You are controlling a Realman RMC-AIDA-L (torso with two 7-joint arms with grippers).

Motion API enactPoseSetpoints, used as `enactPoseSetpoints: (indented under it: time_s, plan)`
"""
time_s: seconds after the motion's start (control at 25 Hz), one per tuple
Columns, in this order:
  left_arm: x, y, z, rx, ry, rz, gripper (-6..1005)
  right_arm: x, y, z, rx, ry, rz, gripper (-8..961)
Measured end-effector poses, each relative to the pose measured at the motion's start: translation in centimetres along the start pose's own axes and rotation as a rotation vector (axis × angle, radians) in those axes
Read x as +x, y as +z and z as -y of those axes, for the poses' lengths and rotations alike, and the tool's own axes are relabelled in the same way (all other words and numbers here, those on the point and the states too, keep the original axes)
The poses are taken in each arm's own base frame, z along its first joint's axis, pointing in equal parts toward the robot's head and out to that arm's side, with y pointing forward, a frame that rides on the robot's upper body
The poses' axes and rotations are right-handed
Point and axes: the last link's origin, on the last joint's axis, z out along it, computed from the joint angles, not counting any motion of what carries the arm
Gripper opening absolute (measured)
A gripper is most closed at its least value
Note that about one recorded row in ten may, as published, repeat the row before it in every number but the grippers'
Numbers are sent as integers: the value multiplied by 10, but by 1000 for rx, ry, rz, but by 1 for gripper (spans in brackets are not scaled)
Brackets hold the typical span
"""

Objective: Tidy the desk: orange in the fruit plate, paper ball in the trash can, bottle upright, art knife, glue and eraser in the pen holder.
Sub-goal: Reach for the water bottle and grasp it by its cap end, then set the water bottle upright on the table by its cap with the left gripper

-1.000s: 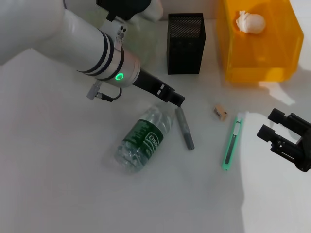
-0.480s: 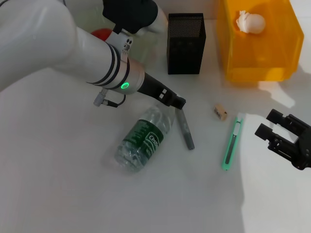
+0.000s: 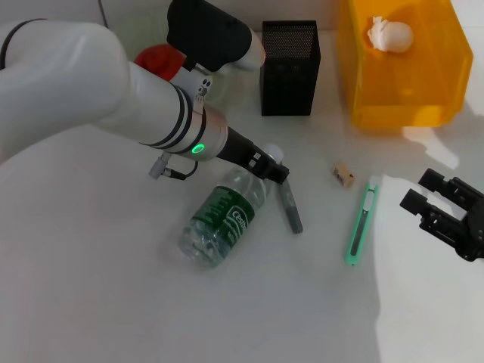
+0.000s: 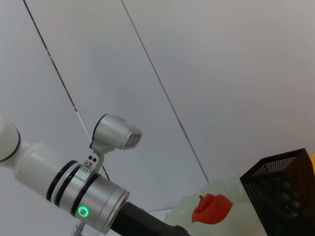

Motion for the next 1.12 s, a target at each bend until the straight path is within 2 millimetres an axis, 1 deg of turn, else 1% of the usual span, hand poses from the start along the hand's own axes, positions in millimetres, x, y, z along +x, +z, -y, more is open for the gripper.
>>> enactPoseSetpoints:
  time_s: [0.04, 0.2, 0.36, 0.8, 0.92, 1.0, 1.04, 1.12]
  plan:
    - [-3, 3, 1, 8, 0, 6, 748, 0, 0, 0, 2, 2, 2, 687]
    - [-4, 4, 2, 9, -2, 8, 746, 1, 0, 0, 5, 7, 1, 687]
    - [-7, 4, 4, 16, -7, 12, 744, 1, -3, 3, 34, 8, 10, 687]
    - [-8, 2, 6, 24, 10, 14, 530, 2, -7, 4, 49, 18, 15, 687]
    - [-6, -4, 4, 33, 40, -7, 488, 3, -7, 4, 50, 18, 15, 687]
    - [-6, -4, 4, 33, 40, -7, 460, 3, -7, 3, 51, 19, 17, 687]
    - [-4, -14, 2, 44, 71, -40, 446, 3, -7, 3, 52, 19, 19, 687]
    - [-3, -28, -1, 44, 99, -69, 446, 3, -7, 3, 52, 19, 20, 687]
